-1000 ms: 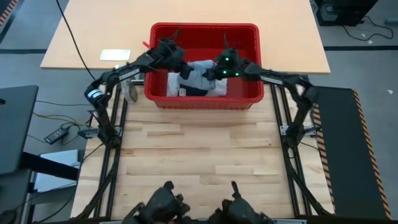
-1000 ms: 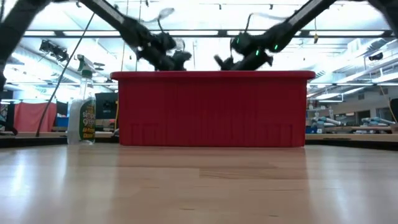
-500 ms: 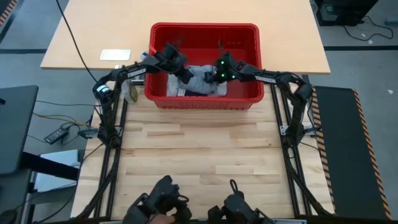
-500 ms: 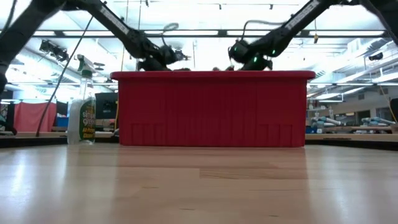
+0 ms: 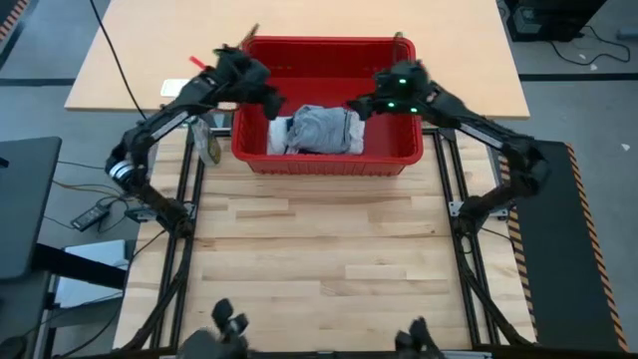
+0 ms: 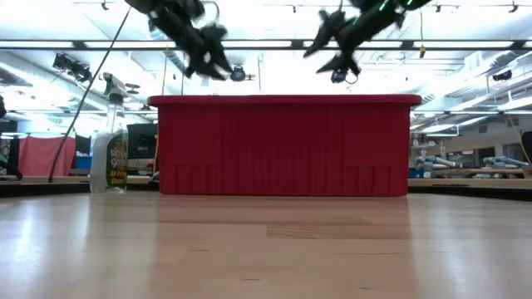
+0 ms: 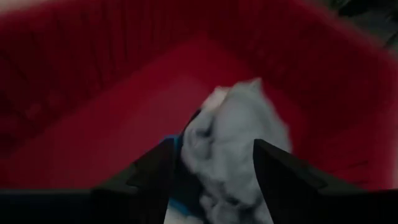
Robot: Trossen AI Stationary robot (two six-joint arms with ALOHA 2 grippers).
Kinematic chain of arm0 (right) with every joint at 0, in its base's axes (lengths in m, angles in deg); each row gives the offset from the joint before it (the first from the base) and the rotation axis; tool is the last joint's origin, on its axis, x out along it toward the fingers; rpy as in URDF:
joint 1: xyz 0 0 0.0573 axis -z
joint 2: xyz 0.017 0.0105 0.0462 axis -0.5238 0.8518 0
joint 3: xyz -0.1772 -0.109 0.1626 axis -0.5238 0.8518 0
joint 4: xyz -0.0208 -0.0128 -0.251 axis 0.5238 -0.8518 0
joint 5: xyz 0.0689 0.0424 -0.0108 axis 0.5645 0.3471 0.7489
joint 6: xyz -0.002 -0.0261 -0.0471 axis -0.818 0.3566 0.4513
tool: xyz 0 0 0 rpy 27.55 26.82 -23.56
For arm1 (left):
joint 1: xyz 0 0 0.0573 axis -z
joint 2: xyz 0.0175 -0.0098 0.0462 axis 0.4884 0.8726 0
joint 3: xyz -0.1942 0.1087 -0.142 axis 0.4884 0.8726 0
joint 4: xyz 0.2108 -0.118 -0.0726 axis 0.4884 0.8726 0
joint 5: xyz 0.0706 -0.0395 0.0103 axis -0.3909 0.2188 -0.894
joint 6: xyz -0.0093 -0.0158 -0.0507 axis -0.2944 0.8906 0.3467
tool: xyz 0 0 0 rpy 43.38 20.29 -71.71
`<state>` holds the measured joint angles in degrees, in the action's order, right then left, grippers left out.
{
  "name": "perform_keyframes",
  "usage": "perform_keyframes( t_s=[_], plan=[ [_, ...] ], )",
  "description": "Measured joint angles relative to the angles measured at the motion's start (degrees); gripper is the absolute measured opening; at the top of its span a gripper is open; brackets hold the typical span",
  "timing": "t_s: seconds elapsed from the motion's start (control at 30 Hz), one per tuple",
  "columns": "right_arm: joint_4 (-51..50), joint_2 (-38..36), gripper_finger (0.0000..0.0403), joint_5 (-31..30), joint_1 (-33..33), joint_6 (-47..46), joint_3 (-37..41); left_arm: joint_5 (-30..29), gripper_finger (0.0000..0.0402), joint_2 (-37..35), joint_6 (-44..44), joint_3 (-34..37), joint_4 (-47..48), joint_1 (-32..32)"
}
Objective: Fold laundry
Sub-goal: Return to Home Position
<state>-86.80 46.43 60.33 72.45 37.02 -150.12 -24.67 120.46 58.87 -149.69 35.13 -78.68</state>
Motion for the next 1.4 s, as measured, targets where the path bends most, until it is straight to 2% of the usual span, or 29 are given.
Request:
perform_keyframes(
  t_s=[0.13,0.23,0.4,0.5,0.7,0.8,0.97,1.07,1.17,1.23,1.3,1.4],
  plan=[
    [-2.89,-6.47,0.0270,-0.73,-2.32,3.16,0.00,0.49,0.0213,-5.79,-1.99,-0.13,-1.17,1.70],
    [-3.20,-9.88,0.0262,-1.93,-4.75,3.98,0.00,0.46,0.0201,-7.31,-1.00,-0.13,-1.59,4.02],
    [-3.85,-14.24,0.0236,-4.09,-12.78,6.34,0.00,0.34,0.0181,-9.11,1.05,-0.01,-2.02,12.24],
    [-4.42,-16.21,0.0216,-9.73,-20.23,9.95,0.60,-3.43,0.0170,-9.11,4.36,3.26,-8.20,19.85],
    [-2.52,-21.99,0.0172,-26.32,-33.78,11.68,7.12,-13.03,0.0153,-11.57,8.61,14.23,-22.90,32.66],
    [3.00,-27.13,0.0145,-29.20,-38.62,10.93,13.75,-16.56,0.0147,-14.28,11.82,20.30,-27.06,36.46],
    [8.94,-35.06,0.0089,-28.23,-43.27,9.55,22.67,-19.69,0.0131,-24.08,14.91,34.44,-35.26,40.98],
    [8.19,-39.16,0.0061,-28.38,-43.77,14.46,24.61,-20.04,0.0122,-31.04,14.10,40.50,-37.00,41.25],
    [-0.74,-42.32,0.0041,-28.88,-43.73,17.73,25.20,-20.15,0.0118,-37.23,11.34,42.80,-32.48,40.87],
    [-3.67,-44.55,0.0027,-29.50,-43.74,17.39,26.58,-20.04,0.0117,-41.35,13.15,43.30,-26.12,40.40],
    [-1.72,-48.32,0.0012,-28.82,-44.24,17.28,29.66,-20.10,0.0117,-45.97,14.82,44.75,-23.03,39.85],
    [2.97,-54.80,0.0008,-27.26,-45.32,17.48,36.67,-20.71,0.0116,-53.99,14.57,50.36,-24.54,39.97]
  ],
)
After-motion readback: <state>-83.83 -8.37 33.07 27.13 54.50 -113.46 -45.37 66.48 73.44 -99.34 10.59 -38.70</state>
